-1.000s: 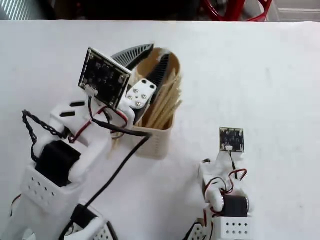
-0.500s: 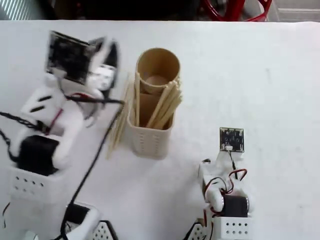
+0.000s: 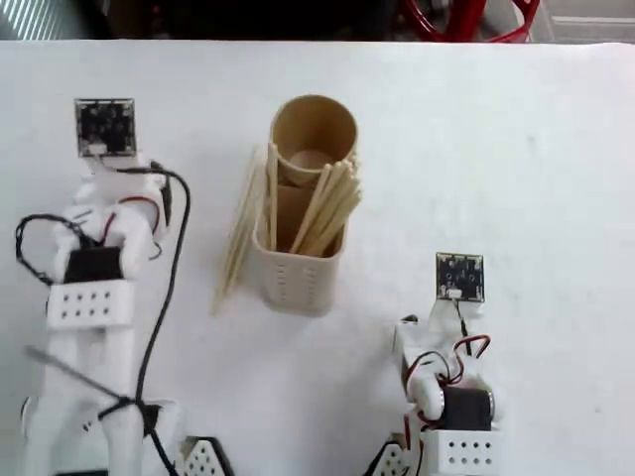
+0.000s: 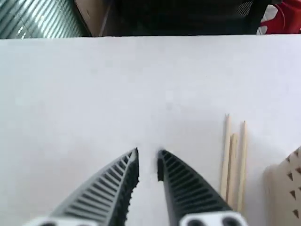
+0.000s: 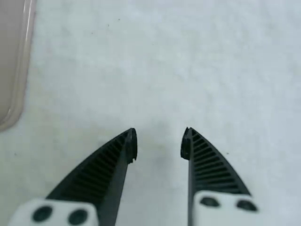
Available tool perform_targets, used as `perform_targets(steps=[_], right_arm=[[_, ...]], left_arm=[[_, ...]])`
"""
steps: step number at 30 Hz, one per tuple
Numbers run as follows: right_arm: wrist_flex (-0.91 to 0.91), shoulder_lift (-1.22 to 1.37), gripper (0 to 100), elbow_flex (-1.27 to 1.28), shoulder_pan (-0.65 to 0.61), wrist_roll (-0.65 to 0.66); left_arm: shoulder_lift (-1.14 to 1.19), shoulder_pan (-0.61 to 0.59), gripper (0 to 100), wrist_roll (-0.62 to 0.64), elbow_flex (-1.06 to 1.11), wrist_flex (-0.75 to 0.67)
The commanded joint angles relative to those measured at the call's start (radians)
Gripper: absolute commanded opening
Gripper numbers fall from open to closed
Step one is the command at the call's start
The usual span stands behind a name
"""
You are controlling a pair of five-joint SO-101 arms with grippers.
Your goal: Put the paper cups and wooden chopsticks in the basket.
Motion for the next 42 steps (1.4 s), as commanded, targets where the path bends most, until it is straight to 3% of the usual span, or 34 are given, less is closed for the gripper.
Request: perform_targets(steps=[1,5,8,15,20,32,42], right_arm=[[0.007,-0.008,15.9,0.009,-0.002,0.008],[0.007,-0.008,15.9,0.009,-0.002,0.008],[0.007,-0.01,15.9,0.009,-0.002,0.008],[0.007,-0.01,15.9,0.009,-0.002,0.008],[0.007,-0.012,15.9,0.009,-0.002,0.008],[0.007,-0.012,15.9,0.009,-0.001,0.008],[0.007,-0.01,15.9,0.009,-0.001,0.008]], left_arm=[[0.249,0.024,14,0.009,-0.209,0.046],[0.562,0.074,15,0.087,-0.414,0.212],[0.696,0.097,14,0.026,-0.454,0.218],[0.708,0.097,15,0.014,-0.414,0.233],[0.707,0.104,24,0.015,-0.411,0.239],[0.711,0.174,24,0.014,-0.379,0.213],[0.725,0.156,24,0.009,-0.354,0.147]])
